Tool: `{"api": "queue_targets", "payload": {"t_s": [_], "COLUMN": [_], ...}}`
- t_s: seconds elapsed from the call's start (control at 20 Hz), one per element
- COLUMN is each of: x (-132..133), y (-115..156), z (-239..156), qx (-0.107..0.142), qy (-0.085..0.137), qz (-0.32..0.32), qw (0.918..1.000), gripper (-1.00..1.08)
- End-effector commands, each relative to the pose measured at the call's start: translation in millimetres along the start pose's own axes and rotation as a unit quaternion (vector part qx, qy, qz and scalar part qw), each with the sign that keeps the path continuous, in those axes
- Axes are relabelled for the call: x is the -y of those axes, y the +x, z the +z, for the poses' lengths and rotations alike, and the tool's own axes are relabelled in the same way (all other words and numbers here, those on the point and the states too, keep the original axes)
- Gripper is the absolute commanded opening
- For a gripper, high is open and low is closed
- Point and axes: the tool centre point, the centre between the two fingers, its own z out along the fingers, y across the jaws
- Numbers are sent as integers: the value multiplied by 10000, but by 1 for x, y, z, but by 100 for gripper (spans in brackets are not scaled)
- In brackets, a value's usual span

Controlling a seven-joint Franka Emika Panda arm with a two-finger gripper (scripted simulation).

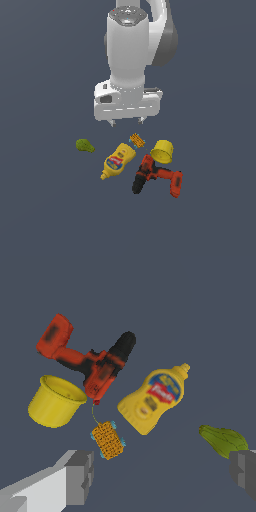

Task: Pick up a designated object from a clutter of objects.

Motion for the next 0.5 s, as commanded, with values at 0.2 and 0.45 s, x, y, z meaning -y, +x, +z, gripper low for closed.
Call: {"api": "queue_targets", "payload": {"t_s": [0.2,0.45], "x": [23,44], "y": [-8,-22], "z": [65,117], "qx": [70,119], "qy": [-17,7], "qz": [-750,-1399], "qw": [9972,9901], "gripper": [100,100]}}
